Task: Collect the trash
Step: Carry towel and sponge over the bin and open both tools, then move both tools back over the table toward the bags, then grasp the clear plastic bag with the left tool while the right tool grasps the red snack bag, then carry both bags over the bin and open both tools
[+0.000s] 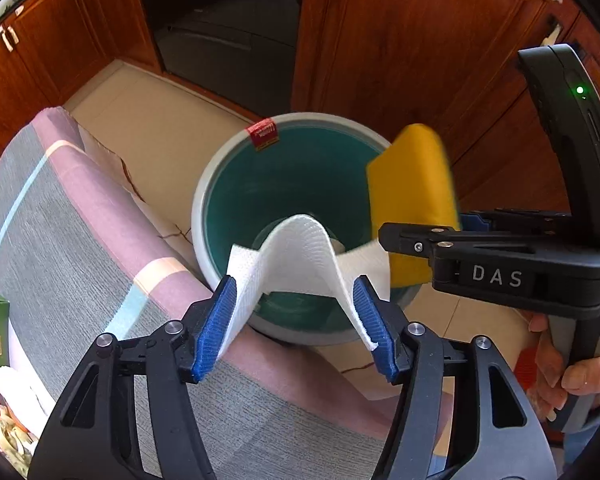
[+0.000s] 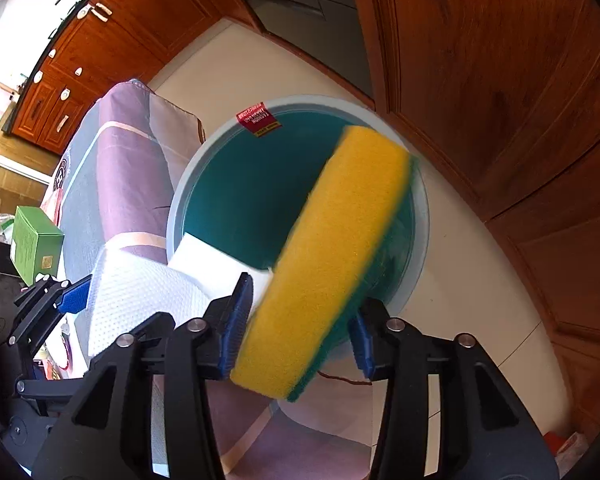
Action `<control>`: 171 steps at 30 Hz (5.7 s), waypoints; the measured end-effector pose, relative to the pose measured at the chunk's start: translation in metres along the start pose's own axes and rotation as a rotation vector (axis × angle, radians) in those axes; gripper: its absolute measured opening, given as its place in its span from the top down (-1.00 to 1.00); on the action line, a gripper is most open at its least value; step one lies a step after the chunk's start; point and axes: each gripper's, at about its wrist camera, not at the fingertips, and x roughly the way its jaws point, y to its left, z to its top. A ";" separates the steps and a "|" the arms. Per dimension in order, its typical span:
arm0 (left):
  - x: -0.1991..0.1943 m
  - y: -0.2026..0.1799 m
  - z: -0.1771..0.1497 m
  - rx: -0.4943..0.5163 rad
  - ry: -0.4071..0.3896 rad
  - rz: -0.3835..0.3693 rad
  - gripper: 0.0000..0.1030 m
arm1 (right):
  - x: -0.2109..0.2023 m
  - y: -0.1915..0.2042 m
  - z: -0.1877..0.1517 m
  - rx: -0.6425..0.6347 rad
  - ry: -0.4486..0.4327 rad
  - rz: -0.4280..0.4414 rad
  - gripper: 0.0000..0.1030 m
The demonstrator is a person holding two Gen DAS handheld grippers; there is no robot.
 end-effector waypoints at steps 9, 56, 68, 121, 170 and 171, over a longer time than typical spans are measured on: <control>-0.012 0.000 -0.006 -0.007 -0.040 0.014 -0.70 | -0.010 0.006 0.000 0.019 -0.036 -0.012 -0.47; -0.192 0.185 -0.327 -0.465 -0.188 0.146 -0.91 | -0.030 0.271 -0.200 -0.449 0.109 0.009 -0.68; -0.192 0.201 -0.390 -0.451 -0.183 0.123 -0.91 | -0.004 0.348 -0.253 -0.593 0.173 -0.029 -0.68; -0.182 0.239 -0.352 -0.501 -0.205 0.058 0.21 | 0.036 0.359 -0.260 -0.702 0.151 -0.049 0.95; -0.142 0.084 -0.114 -0.185 -0.197 0.037 0.20 | -0.080 0.108 -0.067 -0.210 -0.191 0.011 0.95; -0.137 0.079 -0.105 -0.170 -0.191 0.033 0.20 | -0.079 0.098 -0.061 -0.191 -0.190 0.004 0.95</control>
